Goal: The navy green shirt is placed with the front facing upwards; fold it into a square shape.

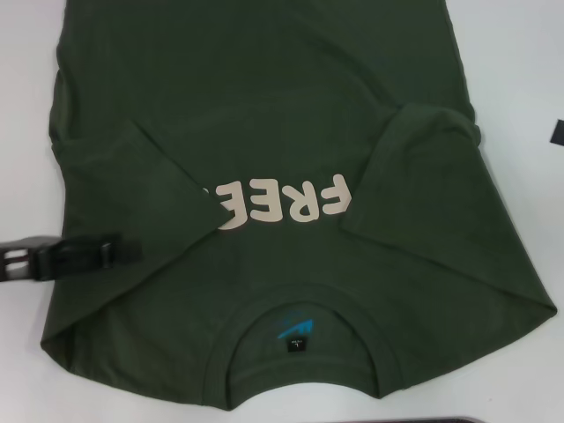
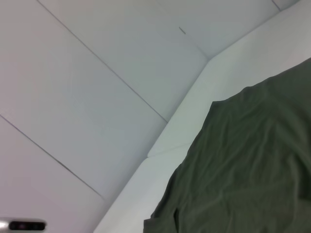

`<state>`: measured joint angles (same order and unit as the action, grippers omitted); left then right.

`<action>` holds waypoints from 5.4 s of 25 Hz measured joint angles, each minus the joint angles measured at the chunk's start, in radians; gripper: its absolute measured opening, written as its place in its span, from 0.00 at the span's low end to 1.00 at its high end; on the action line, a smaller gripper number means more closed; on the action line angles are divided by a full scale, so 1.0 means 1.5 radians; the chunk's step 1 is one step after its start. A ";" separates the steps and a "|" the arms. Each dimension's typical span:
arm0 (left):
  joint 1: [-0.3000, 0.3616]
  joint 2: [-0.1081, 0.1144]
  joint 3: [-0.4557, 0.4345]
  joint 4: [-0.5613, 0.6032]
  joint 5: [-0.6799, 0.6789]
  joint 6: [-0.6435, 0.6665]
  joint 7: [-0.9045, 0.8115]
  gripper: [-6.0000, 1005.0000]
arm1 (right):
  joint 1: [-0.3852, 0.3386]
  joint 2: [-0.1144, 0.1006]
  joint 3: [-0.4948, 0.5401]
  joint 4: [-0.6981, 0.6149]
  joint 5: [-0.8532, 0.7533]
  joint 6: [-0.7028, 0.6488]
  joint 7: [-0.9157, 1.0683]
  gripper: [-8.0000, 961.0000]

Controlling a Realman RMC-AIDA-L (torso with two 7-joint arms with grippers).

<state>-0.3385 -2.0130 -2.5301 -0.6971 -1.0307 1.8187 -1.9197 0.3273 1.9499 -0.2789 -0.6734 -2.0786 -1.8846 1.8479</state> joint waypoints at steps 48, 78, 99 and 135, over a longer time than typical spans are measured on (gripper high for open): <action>0.069 0.055 -0.045 -0.007 0.136 0.015 -0.088 0.86 | 0.044 -0.004 -0.012 0.000 0.004 0.052 -0.023 0.87; 0.034 0.047 -0.039 0.004 0.190 0.001 -0.097 0.86 | 0.046 -0.005 -0.007 0.000 0.004 0.054 -0.020 0.87; 0.026 0.042 -0.039 0.004 0.190 -0.001 -0.097 0.67 | 0.048 -0.005 -0.006 0.000 0.005 0.059 -0.020 0.87; 0.009 0.048 -0.039 -0.005 0.210 -0.013 -0.115 0.52 | 0.054 -0.005 -0.006 0.000 0.005 0.064 -0.018 0.87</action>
<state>-0.3257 -1.9414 -2.5879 -0.7048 -0.7161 1.7992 -2.0930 0.4081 1.9419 -0.2883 -0.6734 -2.0709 -1.7885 1.8210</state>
